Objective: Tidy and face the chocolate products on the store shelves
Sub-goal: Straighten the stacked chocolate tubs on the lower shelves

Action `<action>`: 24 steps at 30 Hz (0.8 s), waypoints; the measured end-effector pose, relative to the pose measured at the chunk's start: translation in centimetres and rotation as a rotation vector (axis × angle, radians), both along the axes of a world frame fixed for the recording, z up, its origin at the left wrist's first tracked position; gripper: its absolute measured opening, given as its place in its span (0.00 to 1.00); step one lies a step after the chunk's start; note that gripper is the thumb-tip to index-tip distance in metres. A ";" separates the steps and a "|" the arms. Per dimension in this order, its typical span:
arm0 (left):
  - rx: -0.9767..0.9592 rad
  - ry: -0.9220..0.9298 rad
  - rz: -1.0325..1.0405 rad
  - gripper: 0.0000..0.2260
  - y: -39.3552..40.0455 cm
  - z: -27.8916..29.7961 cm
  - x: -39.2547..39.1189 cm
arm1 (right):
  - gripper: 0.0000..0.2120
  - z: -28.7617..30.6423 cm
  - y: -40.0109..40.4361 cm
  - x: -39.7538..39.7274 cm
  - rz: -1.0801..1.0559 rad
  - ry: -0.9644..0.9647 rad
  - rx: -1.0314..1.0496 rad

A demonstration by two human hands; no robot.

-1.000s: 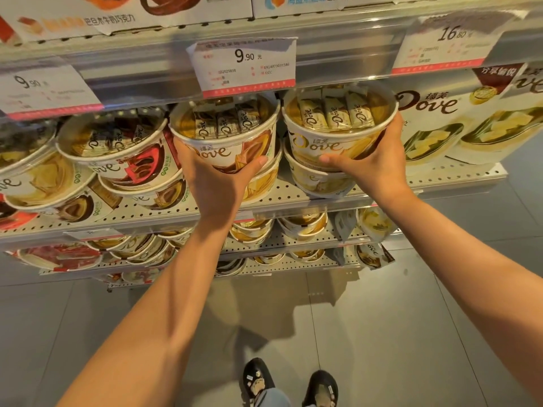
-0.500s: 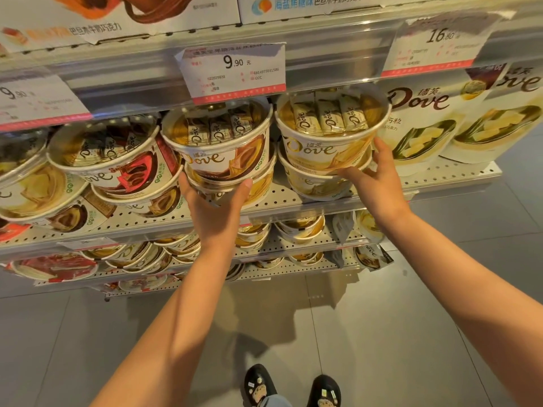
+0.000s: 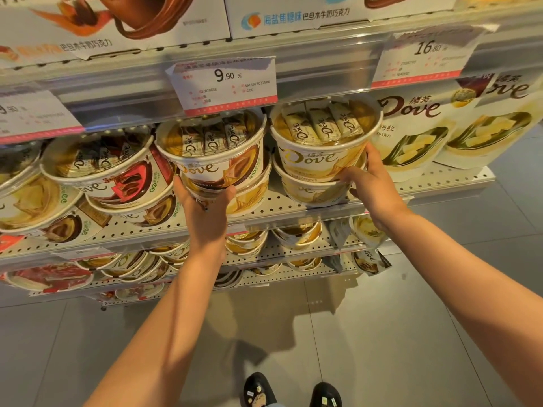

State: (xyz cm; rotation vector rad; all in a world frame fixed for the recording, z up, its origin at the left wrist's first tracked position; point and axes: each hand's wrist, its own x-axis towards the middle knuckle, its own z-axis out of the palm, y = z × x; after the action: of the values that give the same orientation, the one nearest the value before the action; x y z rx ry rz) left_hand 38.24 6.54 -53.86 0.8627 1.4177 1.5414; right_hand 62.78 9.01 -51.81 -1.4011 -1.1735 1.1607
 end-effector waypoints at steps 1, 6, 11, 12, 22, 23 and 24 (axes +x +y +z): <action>-0.002 0.009 -0.021 0.42 0.1 0.1 -0.3 | 0.32 0.2 0.0 0.1 0.007 -0.011 0.005; 0.026 0.175 -0.070 0.36 -0.2 1.3 -0.8 | 0.33 0.9 -0.8 0.5 0.041 -0.085 0.060; -0.044 0.534 0.117 0.38 -0.6 3.1 0.7 | 0.51 0.6 -1.2 -0.5 -0.114 -0.382 0.222; -0.097 0.634 0.165 0.42 -0.6 3.2 1.1 | 0.55 0.6 -1.0 -0.8 -0.119 -0.369 0.247; 0.100 0.500 0.067 0.49 2.1 3.1 -0.3 | 0.63 0.5 0.0 -3.2 -0.218 -0.247 0.259; 0.110 0.465 0.055 0.48 2.3 3.1 -0.4 | 0.62 0.6 0.0 -3.3 -0.224 -0.252 0.255; 0.119 0.453 0.054 0.47 2.5 3.1 -0.4 | 0.61 0.6 0.0 -3.3 -0.232 -0.264 0.257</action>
State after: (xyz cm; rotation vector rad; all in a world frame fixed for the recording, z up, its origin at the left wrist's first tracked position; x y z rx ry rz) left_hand 37.88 8.99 -50.75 1.3170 1.6870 1.5440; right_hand 59.45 8.96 -51.18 -1.4738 -1.2536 0.6529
